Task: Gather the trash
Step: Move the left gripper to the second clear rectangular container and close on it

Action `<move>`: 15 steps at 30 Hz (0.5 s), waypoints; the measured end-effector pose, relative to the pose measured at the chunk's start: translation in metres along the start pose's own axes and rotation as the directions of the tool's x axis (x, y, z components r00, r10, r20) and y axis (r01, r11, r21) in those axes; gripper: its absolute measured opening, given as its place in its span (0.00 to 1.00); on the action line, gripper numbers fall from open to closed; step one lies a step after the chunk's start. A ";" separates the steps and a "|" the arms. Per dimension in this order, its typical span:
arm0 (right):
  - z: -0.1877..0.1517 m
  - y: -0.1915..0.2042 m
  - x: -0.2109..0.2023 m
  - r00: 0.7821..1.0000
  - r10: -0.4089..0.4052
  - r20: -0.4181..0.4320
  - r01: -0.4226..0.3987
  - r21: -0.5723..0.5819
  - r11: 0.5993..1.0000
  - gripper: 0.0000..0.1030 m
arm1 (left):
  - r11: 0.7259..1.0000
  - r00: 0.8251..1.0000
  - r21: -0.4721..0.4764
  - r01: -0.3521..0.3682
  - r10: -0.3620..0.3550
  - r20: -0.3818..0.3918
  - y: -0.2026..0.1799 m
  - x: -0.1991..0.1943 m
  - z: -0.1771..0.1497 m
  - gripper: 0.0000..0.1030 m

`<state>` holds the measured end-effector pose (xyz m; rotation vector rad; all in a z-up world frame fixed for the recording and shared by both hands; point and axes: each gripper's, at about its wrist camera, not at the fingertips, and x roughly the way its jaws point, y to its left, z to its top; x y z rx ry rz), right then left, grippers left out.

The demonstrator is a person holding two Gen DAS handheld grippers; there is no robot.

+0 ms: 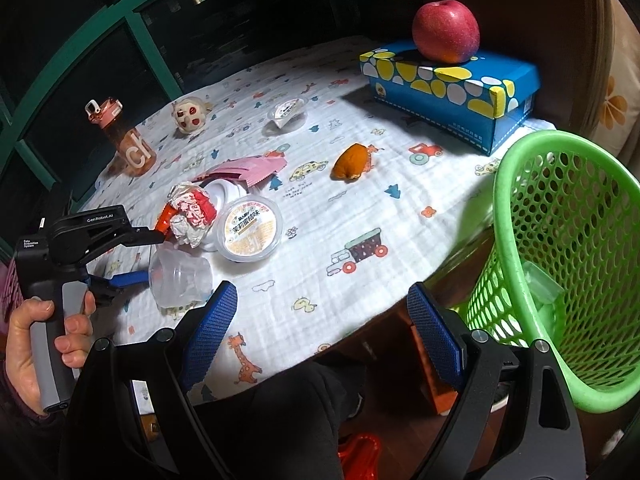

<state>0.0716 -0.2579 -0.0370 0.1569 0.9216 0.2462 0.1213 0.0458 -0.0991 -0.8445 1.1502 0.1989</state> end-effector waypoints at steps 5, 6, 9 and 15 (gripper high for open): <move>-0.001 0.008 0.004 1.000 0.004 -0.011 -0.004 -0.015 1.000 0.84 | 0.999 1.000 0.042 0.001 -0.002 0.023 -0.004 -0.005 0.000 0.59; -0.001 0.009 0.005 1.000 0.005 -0.013 -0.005 -0.018 1.000 0.84 | 0.999 1.000 0.046 0.003 -0.004 0.027 -0.005 -0.006 0.001 0.59; -0.001 0.011 0.007 1.000 0.005 -0.015 -0.006 -0.023 1.000 0.84 | 0.998 0.999 0.055 0.005 -0.008 0.049 -0.006 -0.015 0.004 0.58; 0.006 0.018 0.019 0.999 0.026 -0.022 -0.027 -0.032 0.999 0.84 | 0.995 0.994 0.101 0.025 -0.036 0.108 -0.012 -0.042 0.010 0.58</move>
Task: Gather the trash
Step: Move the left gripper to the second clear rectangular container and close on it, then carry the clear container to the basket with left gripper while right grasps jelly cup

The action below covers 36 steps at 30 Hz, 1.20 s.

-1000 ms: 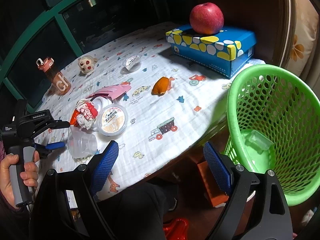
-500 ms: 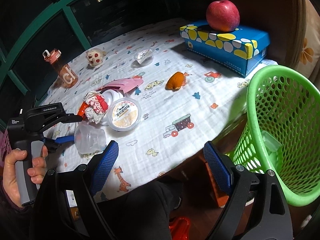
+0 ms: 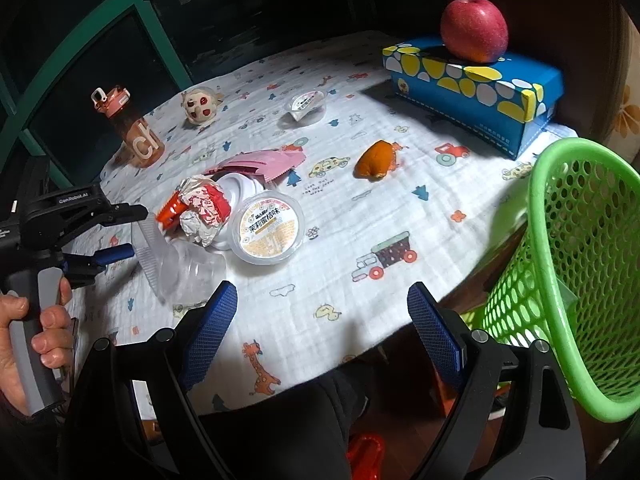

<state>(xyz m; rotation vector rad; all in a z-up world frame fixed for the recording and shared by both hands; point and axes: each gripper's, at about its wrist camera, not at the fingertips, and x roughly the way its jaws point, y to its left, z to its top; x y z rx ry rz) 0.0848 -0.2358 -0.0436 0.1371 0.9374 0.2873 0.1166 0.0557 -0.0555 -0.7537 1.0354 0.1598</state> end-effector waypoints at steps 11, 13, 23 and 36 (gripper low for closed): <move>0.014 0.025 0.046 0.998 0.042 -0.050 -0.045 -0.058 0.997 0.84 | 0.997 0.998 0.064 0.033 -0.036 0.042 -0.001 -0.034 0.011 0.58; 0.016 0.029 0.055 0.997 0.048 -0.064 -0.052 -0.062 0.997 0.84 | 0.996 0.998 0.082 0.043 -0.047 0.046 -0.004 -0.038 0.013 0.58; 0.027 0.037 0.089 0.994 0.042 -0.099 -0.051 -0.088 0.995 0.81 | 0.989 0.996 0.139 0.055 -0.063 0.056 -0.012 -0.049 0.024 0.58; 0.033 0.040 0.087 0.994 0.059 -0.092 -0.068 -0.100 0.993 0.65 | 0.979 0.997 0.190 0.069 -0.074 0.022 -0.029 -0.042 0.025 0.57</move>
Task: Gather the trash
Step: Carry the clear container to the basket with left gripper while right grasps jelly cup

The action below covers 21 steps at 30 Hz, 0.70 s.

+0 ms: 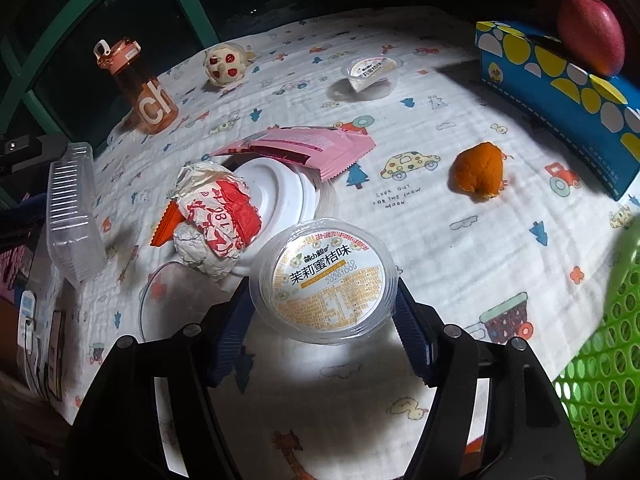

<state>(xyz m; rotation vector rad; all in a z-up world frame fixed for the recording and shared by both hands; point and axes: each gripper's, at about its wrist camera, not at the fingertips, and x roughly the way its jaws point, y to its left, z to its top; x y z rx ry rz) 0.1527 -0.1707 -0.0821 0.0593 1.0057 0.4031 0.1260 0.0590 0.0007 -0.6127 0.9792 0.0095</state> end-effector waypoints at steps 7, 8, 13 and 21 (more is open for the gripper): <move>-0.006 -0.016 -0.036 0.998 -0.020 0.055 0.018 0.034 0.999 0.65 | 0.998 0.999 0.056 0.035 -0.033 -0.030 -0.031 0.011 -0.003 0.58; -0.007 -0.020 -0.042 0.998 -0.026 0.064 0.023 0.044 0.999 0.65 | 0.997 0.999 0.064 0.041 -0.039 -0.038 -0.037 0.013 -0.004 0.58; -0.013 -0.045 -0.076 0.992 -0.068 0.111 0.058 0.094 0.994 0.65 | 0.989 0.995 0.124 0.085 -0.077 -0.069 -0.075 0.024 -0.011 0.58; -0.030 -0.093 -0.123 0.972 -0.173 0.156 0.146 0.170 0.975 0.65 | 0.960 0.983 0.229 0.162 -0.135 -0.127 -0.148 0.040 -0.031 0.57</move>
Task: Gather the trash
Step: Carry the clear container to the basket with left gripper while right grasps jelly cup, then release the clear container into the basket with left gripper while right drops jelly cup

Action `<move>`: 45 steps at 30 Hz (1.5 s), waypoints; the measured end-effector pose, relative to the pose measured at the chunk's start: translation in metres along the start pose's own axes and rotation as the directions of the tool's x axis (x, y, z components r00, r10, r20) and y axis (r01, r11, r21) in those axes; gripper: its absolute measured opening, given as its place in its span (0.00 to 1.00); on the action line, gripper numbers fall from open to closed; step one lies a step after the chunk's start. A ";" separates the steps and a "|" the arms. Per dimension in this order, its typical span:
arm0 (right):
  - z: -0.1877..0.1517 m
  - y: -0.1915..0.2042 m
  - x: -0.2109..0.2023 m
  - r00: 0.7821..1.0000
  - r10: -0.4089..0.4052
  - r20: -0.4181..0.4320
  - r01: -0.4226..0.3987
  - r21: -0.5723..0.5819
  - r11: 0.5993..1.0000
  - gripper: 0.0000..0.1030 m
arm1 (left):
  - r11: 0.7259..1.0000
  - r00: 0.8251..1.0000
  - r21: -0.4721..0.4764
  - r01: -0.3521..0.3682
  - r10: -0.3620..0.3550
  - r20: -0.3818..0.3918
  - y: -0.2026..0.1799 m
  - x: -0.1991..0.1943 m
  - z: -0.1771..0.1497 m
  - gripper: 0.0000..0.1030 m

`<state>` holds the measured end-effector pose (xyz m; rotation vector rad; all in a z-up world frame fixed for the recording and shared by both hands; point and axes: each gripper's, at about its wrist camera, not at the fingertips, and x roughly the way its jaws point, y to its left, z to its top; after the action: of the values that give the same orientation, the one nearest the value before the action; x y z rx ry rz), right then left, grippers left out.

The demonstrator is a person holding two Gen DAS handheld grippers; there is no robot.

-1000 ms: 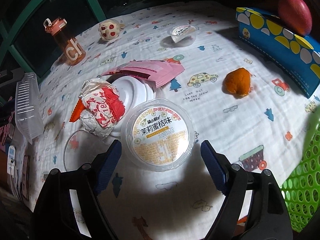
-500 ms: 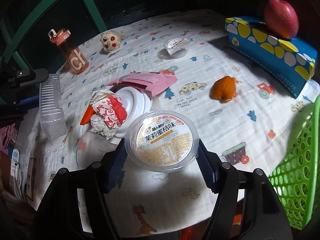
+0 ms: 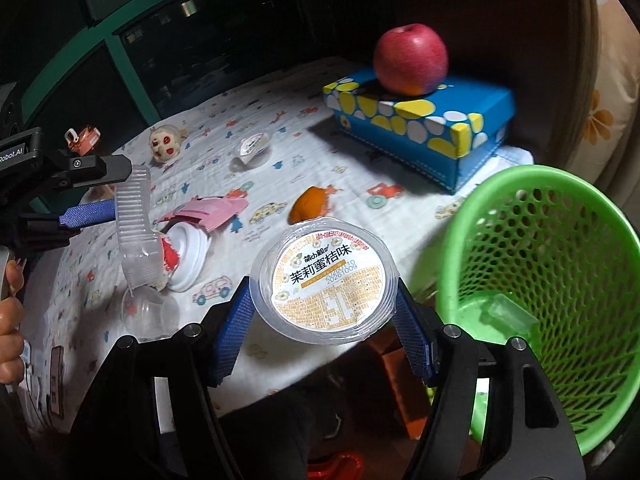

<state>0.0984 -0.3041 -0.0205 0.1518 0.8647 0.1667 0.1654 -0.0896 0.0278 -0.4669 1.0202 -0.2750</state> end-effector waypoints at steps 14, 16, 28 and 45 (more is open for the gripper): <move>-0.024 -0.111 -0.045 0.983 -0.183 0.018 0.178 0.165 0.970 0.66 | 0.975 0.993 0.198 0.103 -0.090 -0.073 -0.123 0.043 -0.012 0.57; -0.029 -0.121 -0.049 0.980 -0.200 0.015 0.194 0.180 0.964 0.66 | 0.970 0.991 0.214 0.118 -0.100 -0.090 -0.135 0.051 -0.014 0.58; -0.052 -0.158 -0.069 0.970 -0.244 0.014 0.233 0.242 0.942 0.74 | 0.936 0.977 0.304 0.175 -0.126 -0.175 -0.191 0.099 -0.036 0.58; -0.073 -0.171 -0.099 0.964 -0.262 0.045 0.237 0.300 0.924 0.77 | 0.923 0.955 0.320 0.216 -0.132 -0.266 -0.209 0.137 -0.061 0.77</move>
<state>-0.0067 -0.4863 -0.0279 0.3206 0.8129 -0.2081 0.1803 -0.3451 0.0020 -0.2054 1.1388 -0.6743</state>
